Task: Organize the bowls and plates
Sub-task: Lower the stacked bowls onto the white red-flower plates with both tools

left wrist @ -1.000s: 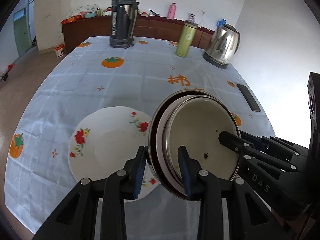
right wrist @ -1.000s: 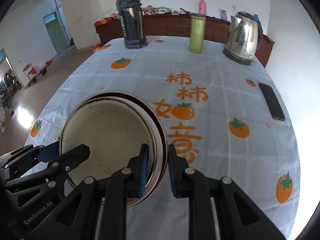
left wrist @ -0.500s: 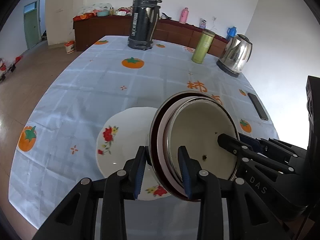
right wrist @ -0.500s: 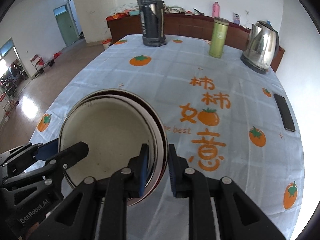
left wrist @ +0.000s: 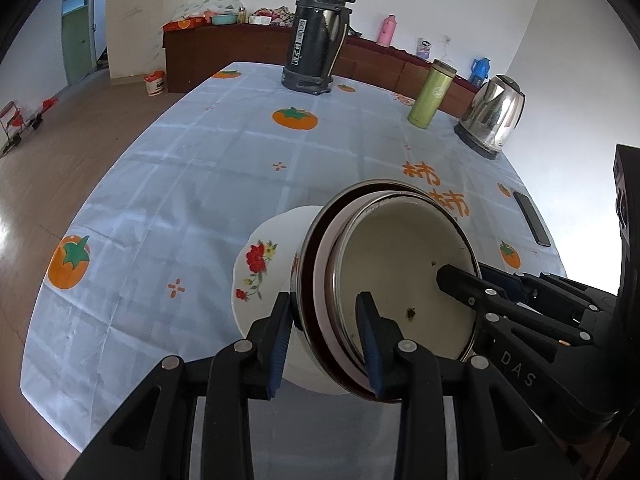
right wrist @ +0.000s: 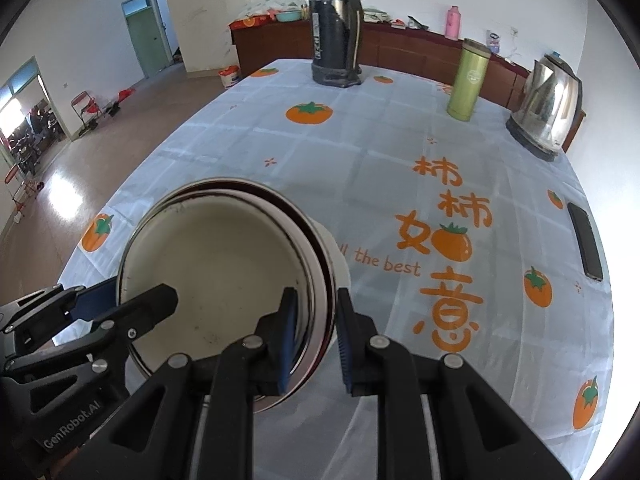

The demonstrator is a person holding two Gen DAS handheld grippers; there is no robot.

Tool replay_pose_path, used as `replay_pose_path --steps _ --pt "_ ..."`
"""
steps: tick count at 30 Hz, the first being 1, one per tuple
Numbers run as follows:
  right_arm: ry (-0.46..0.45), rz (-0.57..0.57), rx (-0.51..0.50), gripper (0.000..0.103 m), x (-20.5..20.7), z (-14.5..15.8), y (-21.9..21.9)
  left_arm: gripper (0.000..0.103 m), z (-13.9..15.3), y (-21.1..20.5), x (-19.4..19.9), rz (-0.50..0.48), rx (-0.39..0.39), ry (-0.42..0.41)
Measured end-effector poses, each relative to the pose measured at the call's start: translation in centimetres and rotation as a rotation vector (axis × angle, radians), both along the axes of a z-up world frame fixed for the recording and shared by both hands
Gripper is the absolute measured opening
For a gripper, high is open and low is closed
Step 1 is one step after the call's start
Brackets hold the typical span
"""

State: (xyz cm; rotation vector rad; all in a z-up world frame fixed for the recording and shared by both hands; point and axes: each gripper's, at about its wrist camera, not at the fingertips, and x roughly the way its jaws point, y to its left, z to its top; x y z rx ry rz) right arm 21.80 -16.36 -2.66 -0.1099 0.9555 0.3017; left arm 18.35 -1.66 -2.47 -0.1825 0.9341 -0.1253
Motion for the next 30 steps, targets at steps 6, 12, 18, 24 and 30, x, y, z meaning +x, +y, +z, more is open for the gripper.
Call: replay_pose_path --steps 6,12,18,24,30 --pt "0.009 0.012 -0.011 0.019 0.2 -0.3 0.9 0.035 -0.5 0.6 0.1 0.010 -0.004 0.010" --pt "0.021 0.021 -0.020 0.019 0.4 -0.8 1.5 0.035 -1.0 1.1 0.3 0.018 -0.010 0.023" --pt "0.032 0.025 -0.029 0.019 0.6 -1.1 1.8 0.035 -1.5 1.3 0.6 0.019 -0.010 0.039" --pt "0.053 0.036 -0.049 0.019 1.1 -1.5 2.2 0.035 -2.3 1.4 1.1 0.016 -0.011 0.068" --pt "0.073 0.042 -0.069 0.019 1.6 -1.9 2.4 0.035 -3.0 1.5 1.9 0.007 -0.016 0.098"
